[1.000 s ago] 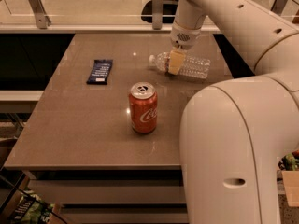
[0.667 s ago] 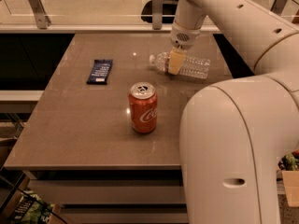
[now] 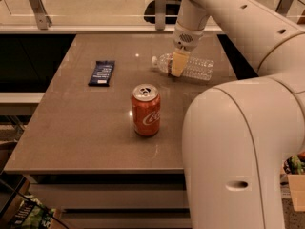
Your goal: Knock water bottle over
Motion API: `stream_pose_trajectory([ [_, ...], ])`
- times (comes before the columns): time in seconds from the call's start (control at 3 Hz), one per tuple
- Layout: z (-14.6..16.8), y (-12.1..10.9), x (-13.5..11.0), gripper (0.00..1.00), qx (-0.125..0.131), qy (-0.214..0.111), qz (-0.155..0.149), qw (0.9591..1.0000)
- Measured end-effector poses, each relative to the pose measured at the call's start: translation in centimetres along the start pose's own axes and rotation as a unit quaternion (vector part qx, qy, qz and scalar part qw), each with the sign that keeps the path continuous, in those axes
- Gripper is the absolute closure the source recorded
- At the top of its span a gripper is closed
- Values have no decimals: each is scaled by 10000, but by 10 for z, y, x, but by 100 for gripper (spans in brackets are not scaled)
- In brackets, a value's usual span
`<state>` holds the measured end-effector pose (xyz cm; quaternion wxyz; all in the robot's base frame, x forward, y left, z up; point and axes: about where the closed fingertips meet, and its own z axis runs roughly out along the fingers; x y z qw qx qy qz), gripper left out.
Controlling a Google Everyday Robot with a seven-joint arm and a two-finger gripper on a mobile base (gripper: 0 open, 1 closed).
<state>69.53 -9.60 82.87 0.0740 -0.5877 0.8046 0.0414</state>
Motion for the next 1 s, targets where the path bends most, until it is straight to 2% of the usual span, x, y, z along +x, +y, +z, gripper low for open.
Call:
stream_pose_trajectory([
  [0.33, 4, -2, -2, 11, 20, -19, -2, 10000],
  [0.67, 6, -4, -3, 0, 32, -32, -4, 10000],
  [1.0, 6, -4, -3, 0, 32, -32, -4, 10000],
])
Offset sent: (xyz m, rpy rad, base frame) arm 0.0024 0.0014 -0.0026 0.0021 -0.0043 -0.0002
